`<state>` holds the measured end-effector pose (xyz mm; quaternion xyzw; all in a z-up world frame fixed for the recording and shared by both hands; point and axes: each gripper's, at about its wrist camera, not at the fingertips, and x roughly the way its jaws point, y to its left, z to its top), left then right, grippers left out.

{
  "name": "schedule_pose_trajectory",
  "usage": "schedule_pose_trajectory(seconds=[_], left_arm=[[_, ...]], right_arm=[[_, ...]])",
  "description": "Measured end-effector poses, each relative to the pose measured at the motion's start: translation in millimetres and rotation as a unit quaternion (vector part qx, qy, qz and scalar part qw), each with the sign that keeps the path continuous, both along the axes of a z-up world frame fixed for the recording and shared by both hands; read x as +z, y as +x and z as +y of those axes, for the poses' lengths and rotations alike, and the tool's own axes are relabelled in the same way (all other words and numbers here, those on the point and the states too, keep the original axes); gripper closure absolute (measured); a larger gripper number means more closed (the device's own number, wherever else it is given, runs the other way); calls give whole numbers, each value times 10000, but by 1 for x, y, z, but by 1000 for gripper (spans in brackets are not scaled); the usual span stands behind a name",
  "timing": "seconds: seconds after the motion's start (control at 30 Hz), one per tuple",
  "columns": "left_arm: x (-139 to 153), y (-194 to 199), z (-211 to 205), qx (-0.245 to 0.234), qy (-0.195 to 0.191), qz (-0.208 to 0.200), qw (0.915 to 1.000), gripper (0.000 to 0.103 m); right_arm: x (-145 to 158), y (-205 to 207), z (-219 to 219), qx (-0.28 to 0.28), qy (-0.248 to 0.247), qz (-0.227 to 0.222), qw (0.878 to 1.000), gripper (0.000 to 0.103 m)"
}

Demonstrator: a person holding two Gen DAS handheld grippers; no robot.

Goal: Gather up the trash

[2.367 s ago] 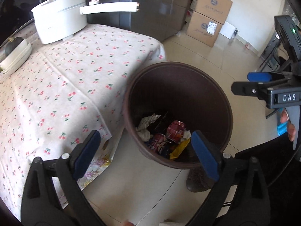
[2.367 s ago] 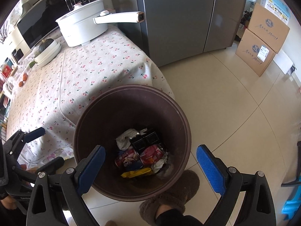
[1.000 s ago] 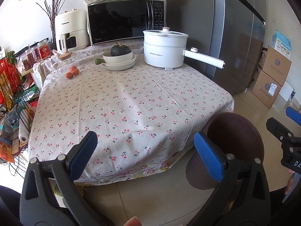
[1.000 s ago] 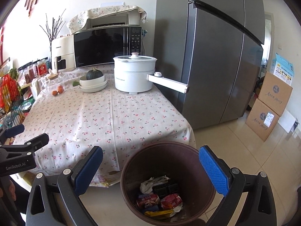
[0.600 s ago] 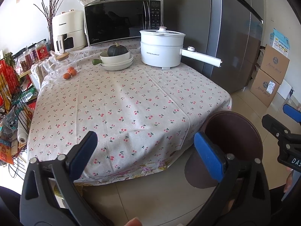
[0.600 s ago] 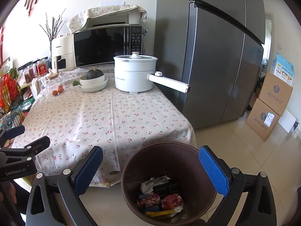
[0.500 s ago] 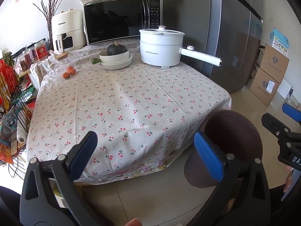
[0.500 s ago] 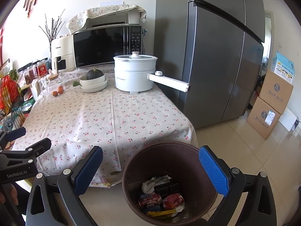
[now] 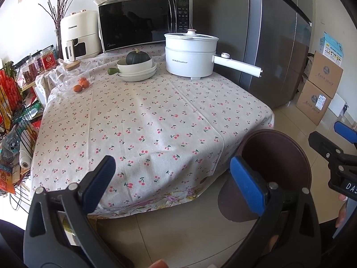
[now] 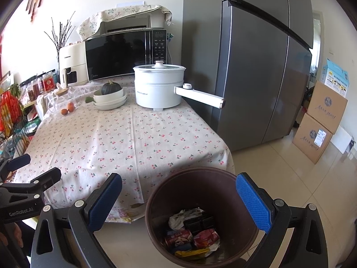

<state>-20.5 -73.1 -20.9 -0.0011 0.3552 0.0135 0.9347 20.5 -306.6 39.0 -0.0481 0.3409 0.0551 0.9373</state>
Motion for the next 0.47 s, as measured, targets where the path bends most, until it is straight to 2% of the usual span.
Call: schedule_pose_trajectory(seconds=[0.4,0.47], left_arm=[[0,0,0,31,23,53,10000,1],[-1,0,2,18,-71,106,9999,1]], right_arm=[[0,1,8,91,-31,-15,10000,0],[1,2,11,109,-34,-24,9999,0]])
